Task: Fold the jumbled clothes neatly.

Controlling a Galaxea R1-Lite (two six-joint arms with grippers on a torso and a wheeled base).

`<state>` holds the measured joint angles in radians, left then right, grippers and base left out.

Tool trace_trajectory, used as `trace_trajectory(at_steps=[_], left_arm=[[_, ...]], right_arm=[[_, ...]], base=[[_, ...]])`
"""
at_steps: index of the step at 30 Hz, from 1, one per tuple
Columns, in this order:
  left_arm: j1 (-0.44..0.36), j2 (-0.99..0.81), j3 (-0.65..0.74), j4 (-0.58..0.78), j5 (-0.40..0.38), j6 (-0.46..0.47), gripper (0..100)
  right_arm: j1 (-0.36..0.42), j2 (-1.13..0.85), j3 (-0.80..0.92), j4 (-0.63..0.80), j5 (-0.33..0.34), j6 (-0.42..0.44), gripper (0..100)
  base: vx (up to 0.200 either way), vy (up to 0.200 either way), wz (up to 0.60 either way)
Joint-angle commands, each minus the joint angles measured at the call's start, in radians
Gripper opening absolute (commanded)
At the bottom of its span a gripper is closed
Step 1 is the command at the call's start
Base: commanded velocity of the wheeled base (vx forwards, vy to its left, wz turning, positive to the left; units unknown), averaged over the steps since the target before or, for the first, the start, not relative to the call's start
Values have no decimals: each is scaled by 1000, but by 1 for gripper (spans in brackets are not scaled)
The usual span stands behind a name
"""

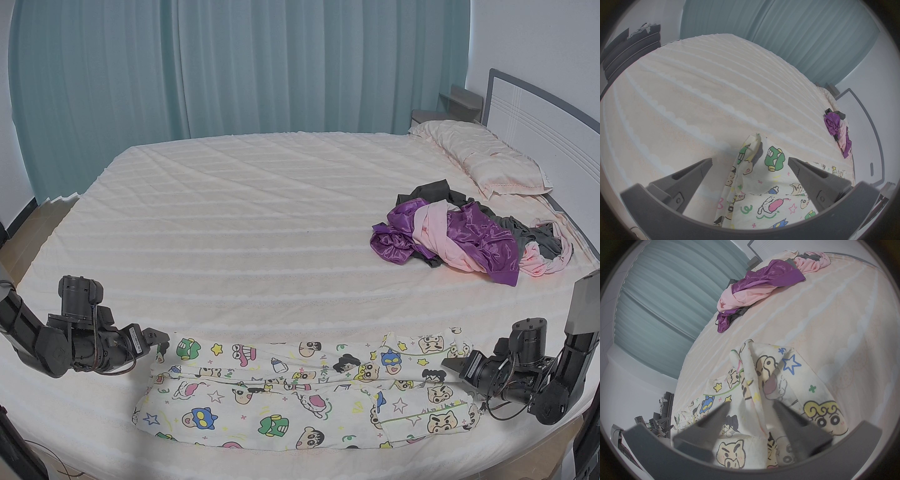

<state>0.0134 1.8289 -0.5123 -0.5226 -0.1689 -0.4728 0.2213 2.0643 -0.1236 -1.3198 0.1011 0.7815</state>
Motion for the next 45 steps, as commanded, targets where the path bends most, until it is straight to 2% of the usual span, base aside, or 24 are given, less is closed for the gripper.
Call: trace_trajectory(at_steps=[1,4,7,10,22,33,34,45], left_arm=[[-3,-33,6,4,-14,22,100],[-15,-36,49,6,-53,106,100],[-16,-17,81,7,-58,235,100],[-30,50,83,-1,-46,304,100],[-72,150,3,3,-52,310,100],[-93,171,-2,-1,-61,309,100],[-95,174,-3,-2,-61,306,0],[-95,141,14,10,-61,290,0]], right_arm=[[-2,-6,2,-3,0,1,100],[-2,-18,6,-6,-3,-1,100],[-2,-29,10,-7,-6,-1,100],[0,-32,13,-7,-6,-1,100],[12,-41,21,-9,-3,-1,100],[13,-42,21,-9,-3,-1,100],[13,-41,21,-9,-3,-1,100],[12,-41,22,-9,-3,-1,100]], base=[[0,0,0],[0,0,0],[0,0,0],[0,0,0],[0,0,0],[0,0,0],[0,0,0],[0,0,0]])
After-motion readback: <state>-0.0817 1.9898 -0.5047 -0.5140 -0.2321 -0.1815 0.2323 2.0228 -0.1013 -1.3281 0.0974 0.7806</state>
